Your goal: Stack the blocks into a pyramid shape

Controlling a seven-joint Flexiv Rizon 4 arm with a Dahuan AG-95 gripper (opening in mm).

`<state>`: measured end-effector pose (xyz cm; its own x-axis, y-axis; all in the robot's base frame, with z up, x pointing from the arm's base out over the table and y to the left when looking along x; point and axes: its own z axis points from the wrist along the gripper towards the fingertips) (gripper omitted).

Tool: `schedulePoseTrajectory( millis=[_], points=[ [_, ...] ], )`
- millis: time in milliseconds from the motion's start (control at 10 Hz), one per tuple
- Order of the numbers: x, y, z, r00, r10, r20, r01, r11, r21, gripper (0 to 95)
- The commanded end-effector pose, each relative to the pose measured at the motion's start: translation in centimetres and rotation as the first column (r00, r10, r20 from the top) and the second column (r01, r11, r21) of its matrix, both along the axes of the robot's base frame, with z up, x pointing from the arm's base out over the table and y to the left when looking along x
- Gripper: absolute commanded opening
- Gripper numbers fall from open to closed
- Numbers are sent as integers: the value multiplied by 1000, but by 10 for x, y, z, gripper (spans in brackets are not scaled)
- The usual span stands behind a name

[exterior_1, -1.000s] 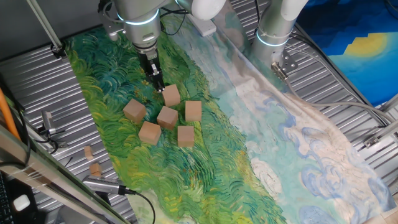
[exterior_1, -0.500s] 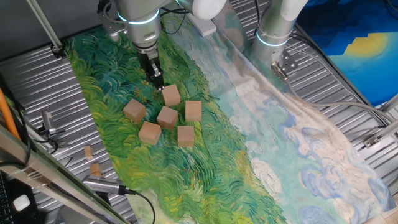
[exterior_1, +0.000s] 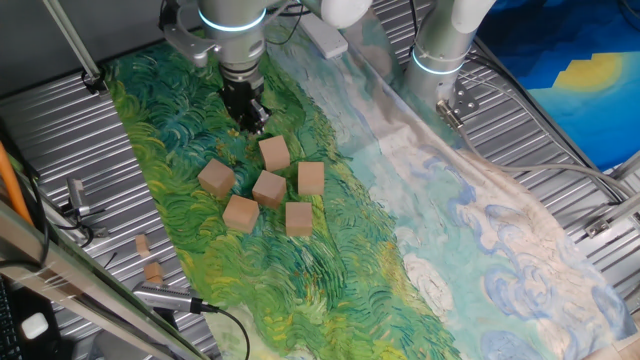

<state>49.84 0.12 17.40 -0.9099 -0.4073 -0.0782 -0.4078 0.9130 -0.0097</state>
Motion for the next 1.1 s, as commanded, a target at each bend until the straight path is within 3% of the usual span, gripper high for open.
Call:
schedulePoseTrajectory(
  millis=[100, 1100],
  points=[
    [0, 1, 1, 996, 84, 16, -84, 996, -1, 0],
    [0, 1, 1, 997, 75, 15, -75, 997, -5, 0]
  ],
)
